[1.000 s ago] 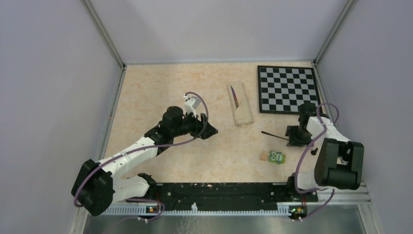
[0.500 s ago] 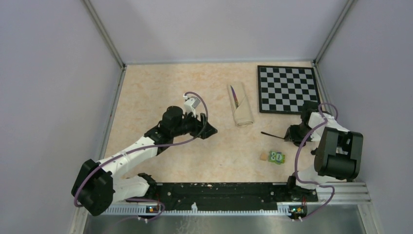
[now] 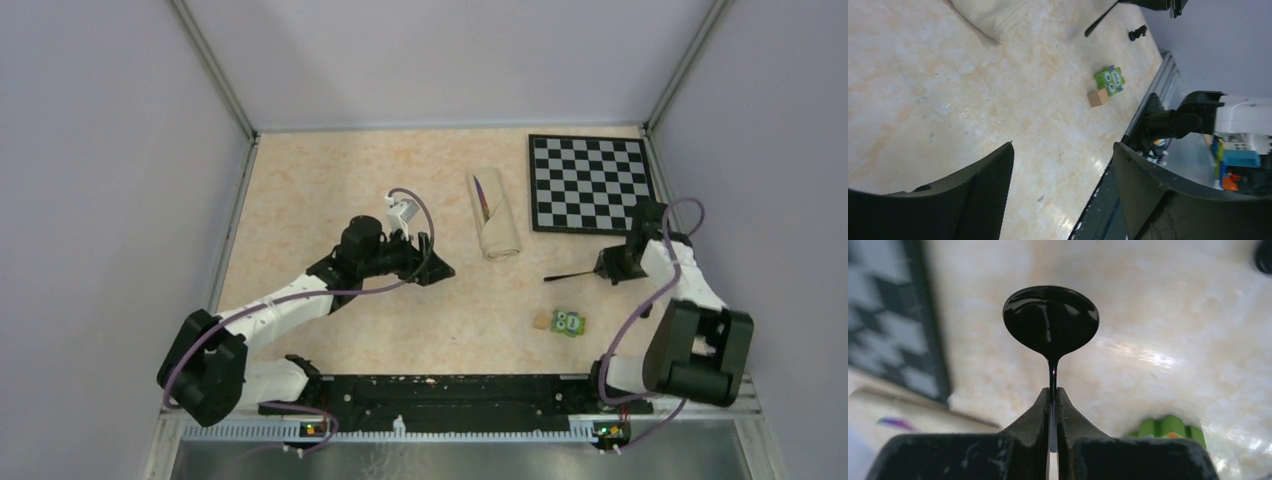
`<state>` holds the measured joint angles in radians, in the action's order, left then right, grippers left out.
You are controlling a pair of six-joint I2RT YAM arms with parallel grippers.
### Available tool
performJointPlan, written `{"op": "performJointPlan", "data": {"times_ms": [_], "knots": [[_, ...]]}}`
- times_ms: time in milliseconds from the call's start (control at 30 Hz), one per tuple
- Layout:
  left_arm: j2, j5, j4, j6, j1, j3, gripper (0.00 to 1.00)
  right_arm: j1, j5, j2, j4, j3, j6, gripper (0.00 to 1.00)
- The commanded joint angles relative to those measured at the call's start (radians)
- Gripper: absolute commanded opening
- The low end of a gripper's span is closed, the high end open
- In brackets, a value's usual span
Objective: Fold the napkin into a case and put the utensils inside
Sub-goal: Pick up the spoon from the corner of the board, then insert the spoon into the folded napkin.
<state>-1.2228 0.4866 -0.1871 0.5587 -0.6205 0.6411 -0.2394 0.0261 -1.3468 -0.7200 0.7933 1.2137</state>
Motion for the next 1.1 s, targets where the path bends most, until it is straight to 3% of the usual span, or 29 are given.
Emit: {"op": "performJointPlan", "data": {"times_ms": [0, 133, 200, 300, 400, 633, 800, 1067], "knots": [[-0.101, 0.161, -0.239, 0.157, 0.003, -0.026, 0.77, -0.007, 0.025, 0.249, 0.254, 0.004, -0.266, 0.00], [-0.237, 0.249, -0.463, 0.317, -0.007, -0.061, 0.74, 0.013, -0.110, 0.356, 0.538, -0.012, -0.450, 0.00], [-0.304, 0.255, -0.518, 0.357, -0.023, -0.050, 0.73, 0.058, -0.120, 0.311, 0.591, 0.060, -0.532, 0.00], [-0.406, 0.253, -0.558, 0.394, -0.051, -0.007, 0.71, 0.218, -0.074, 0.159, 0.633, 0.227, -0.697, 0.00], [-0.494, 0.231, -0.564, 0.411, -0.076, 0.051, 0.67, 0.348, -0.069, -0.087, 0.556, 0.486, -0.844, 0.00], [-0.573, 0.020, -0.429, 0.316, -0.145, 0.159, 0.65, 0.477, -0.050, -0.597, 0.288, 1.039, -1.008, 0.00], [-0.633, -0.076, -0.468, 0.293, -0.176, 0.180, 0.64, 0.543, -0.042, -0.792, 0.184, 1.294, -1.076, 0.00], [-0.713, -0.102, -0.515, 0.250, -0.190, 0.225, 0.63, 0.589, 0.009, -1.018, -0.017, 1.603, -1.118, 0.00]]}}
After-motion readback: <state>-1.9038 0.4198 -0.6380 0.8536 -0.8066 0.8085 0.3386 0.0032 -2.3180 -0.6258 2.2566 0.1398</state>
